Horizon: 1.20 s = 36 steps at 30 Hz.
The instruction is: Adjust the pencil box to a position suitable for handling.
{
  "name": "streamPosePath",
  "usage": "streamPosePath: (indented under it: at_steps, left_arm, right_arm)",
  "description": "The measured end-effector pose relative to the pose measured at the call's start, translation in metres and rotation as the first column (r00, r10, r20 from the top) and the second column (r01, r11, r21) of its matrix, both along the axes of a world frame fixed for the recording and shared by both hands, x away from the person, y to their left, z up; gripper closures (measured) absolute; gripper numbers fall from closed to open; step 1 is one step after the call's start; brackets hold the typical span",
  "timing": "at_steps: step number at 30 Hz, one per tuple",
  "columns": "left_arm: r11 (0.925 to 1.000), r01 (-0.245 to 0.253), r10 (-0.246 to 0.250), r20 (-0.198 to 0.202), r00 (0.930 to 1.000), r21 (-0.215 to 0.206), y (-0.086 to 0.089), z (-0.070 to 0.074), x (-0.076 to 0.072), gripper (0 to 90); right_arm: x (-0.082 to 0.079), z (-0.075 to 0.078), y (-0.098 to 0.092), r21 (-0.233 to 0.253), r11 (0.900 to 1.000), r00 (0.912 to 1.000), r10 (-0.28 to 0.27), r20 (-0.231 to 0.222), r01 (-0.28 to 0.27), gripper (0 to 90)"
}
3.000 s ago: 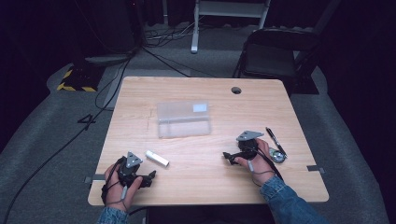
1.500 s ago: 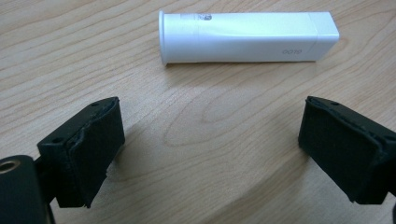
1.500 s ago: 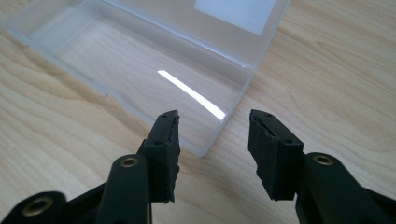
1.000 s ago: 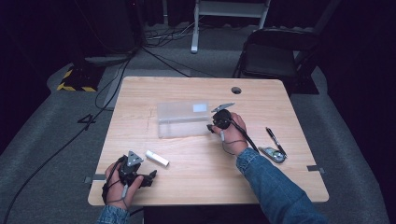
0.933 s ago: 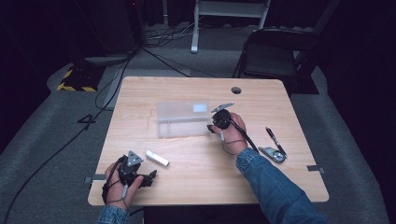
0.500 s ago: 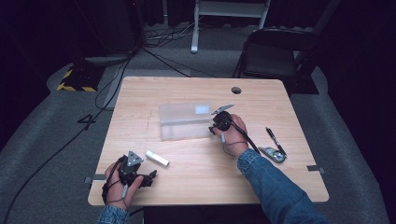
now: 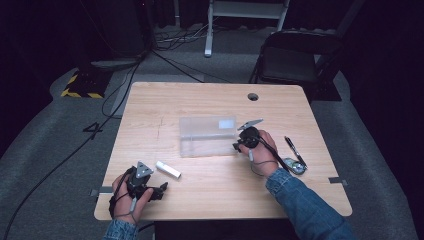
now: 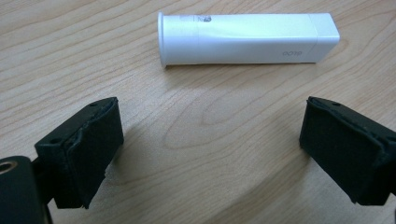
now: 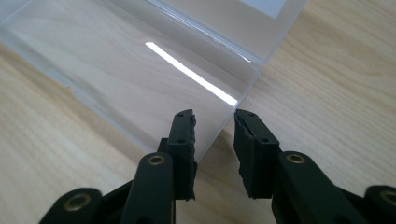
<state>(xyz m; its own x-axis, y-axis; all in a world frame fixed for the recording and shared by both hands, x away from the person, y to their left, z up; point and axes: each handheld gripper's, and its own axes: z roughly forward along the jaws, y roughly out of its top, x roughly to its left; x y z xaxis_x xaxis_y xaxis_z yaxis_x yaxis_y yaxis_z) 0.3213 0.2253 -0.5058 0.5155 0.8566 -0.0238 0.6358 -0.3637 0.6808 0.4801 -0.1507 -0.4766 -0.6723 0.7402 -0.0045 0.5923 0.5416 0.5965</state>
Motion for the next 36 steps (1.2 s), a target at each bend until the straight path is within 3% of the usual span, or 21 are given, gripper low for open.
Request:
streamPosePath:
  at_steps: [19,28,36]
  left_arm:
    - [0.9998,0.017,-0.017,-0.005,0.9998,0.0,0.001,0.0,0.001,5.7]
    - [0.9999,0.012,-0.012,-0.007,0.9999,-0.005,0.0,0.0,0.001,5.4]
    - [0.9999,0.015,-0.015,-0.006,0.9999,-0.001,0.001,0.0,0.002,5.1]
  right_arm:
    - [-0.061,-0.002,-0.05,0.063,0.998,0.9997,-0.002,0.022,0.001,59.8]
    - [-0.092,-0.005,-0.07,0.089,0.996,0.9978,0.018,0.064,-0.023,58.4]
    - [-0.111,-0.004,-0.078,0.086,0.995,0.9969,0.052,0.059,-0.057,58.5]
